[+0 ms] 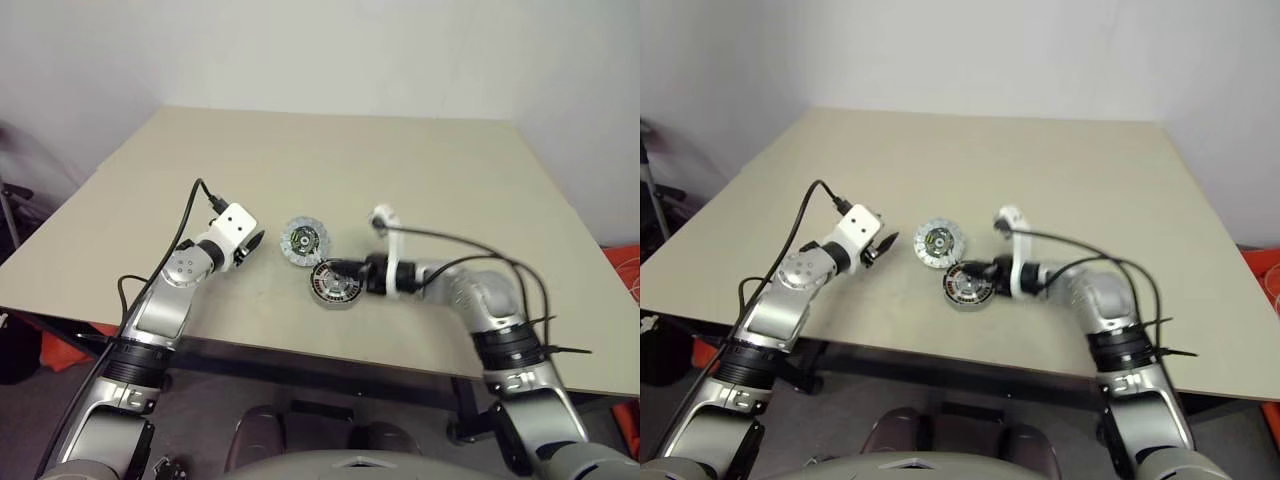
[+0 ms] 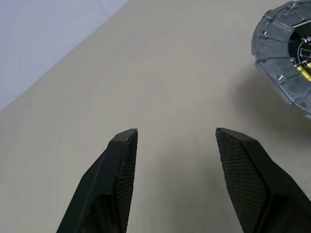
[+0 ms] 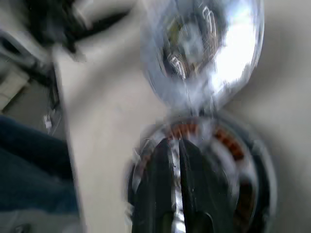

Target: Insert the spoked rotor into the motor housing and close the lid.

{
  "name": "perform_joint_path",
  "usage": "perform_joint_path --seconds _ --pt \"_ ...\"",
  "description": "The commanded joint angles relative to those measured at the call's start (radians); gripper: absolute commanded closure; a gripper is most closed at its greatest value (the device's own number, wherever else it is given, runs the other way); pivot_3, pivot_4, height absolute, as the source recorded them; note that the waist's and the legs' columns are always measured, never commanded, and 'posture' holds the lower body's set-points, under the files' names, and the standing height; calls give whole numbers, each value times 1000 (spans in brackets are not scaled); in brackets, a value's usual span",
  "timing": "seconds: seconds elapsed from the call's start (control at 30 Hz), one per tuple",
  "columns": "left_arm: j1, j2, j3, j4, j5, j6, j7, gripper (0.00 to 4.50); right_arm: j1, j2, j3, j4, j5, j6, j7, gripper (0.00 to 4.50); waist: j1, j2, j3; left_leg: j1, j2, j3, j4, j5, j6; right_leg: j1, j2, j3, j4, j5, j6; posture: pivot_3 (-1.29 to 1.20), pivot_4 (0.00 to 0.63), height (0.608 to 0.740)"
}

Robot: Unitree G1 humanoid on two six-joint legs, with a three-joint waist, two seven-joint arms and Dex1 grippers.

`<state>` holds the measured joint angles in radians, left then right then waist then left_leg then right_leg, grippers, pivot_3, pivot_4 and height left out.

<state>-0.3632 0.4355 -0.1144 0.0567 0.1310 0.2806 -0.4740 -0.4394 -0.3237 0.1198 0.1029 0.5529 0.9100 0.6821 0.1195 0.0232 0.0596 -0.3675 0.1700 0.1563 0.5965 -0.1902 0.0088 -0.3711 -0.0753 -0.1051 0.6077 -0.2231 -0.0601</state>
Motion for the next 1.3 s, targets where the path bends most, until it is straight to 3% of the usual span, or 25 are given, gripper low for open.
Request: perform_joint_path --seconds 0.03,0.33,0.47,0.63,0.8,0.9,1.13,1.3 --pt "-17 14 17 -30 3 -7 10 1782 5 5 27 54 -50 -15 -8 4275 -2 -3 -2 2 1 0 0 0 1 1 0 0 0 0 0 0 0 740" --pt "-21 14 20 -14 2 -13 18 1782 -45 -30 -82 -115 24 -143 93 4275 2 -3 -1 1 1 0 0 0 0 1 0 0 0 0 1 0 0 740" --pt "-52 -4 20 -6 -14 -8 16 1782 -144 -127 -51 -237 37 -162 238 4275 4 -3 -1 -2 1 0 0 0 1 -2 0 0 0 0 0 0 0 740" --pt "-96 -10 31 -19 -52 21 -8 1782 -187 -310 145 -208 -199 -431 461 4275 8 -4 -2 -2 1 0 0 -2 4 0 0 -1 -1 0 0 0 0 740" --pt "-125 -2 42 2 -54 15 6 1782 -237 -403 304 19 -440 -791 627 4275 6 -4 -1 -3 0 0 1 -2 4 0 0 -1 -1 0 1 0 0 740" --pt "-120 -11 49 -22 -74 44 -6 1782 -298 -380 315 125 -482 -905 675 3713 -1 -4 -1 -3 0 0 1 -2 4 -1 0 -1 0 1 -3 0 0 740" --pt "-100 -10 44 -118 -156 170 -95 1782 -337 -338 327 175 -525 -1026 739 1413 1 -4 -1 -7 1 0 2 -3 6 -5 0 -1 0 3 -7 0 0 740" --pt "-117 24 54 -220 -267 334 -197 1782 -273 -323 365 167 -587 -1062 738 1413 6 -4 -1 -10 1 0 3 -3 7 -8 0 -1 1 3 -8 0 0 740"
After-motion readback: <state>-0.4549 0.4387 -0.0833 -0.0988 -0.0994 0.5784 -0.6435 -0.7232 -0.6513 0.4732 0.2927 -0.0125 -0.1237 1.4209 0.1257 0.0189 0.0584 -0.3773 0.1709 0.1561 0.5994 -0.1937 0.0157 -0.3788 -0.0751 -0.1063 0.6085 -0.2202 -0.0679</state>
